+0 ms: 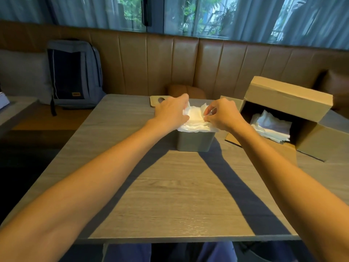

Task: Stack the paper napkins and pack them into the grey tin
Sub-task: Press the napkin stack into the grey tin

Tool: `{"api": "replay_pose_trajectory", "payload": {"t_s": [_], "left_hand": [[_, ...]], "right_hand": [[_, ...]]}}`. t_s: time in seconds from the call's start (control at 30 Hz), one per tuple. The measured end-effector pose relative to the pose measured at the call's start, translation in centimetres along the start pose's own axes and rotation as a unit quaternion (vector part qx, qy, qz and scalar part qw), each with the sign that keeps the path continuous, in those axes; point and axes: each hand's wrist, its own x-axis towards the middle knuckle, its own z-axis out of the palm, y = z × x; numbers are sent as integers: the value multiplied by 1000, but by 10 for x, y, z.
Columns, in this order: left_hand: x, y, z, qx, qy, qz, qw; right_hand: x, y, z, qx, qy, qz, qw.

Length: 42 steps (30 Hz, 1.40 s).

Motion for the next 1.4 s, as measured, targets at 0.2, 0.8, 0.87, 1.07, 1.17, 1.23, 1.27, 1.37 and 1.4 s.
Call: {"api": "replay_pose_trajectory", "payload": {"t_s": [0.2,0.8,0.87,1.07,1.17,1.23,1.27,1.37,1.4], "left_hand": [[4,13,1,109,-26,47,993],[15,22,12,160,-102,5,982],[14,19,8,146,-73,32,986],[18,9,-2,103,-65,177,977],[24,6,-1,142,-135,194,961],[26,4,3,175,-144,210,951],[27,3,4,188,-139,211,949],[27,3,3,221,-127,186,949],[26,4,1,224,-139,167,950]], "right_hand": [[3,-2,-1,-64,-33,-39,997],[8,-6,13,-220,-119,-79,965],[9,-5,11,-224,-119,-77,964],[12,-5,-2,-178,-89,-125,972],[14,-1,-9,-156,-158,-124,967],[16,2,-8,-168,-216,-110,955],[17,3,-7,-177,-240,-98,949],[24,8,-6,-173,-285,-47,942],[26,8,-7,-170,-295,-34,940]]}}
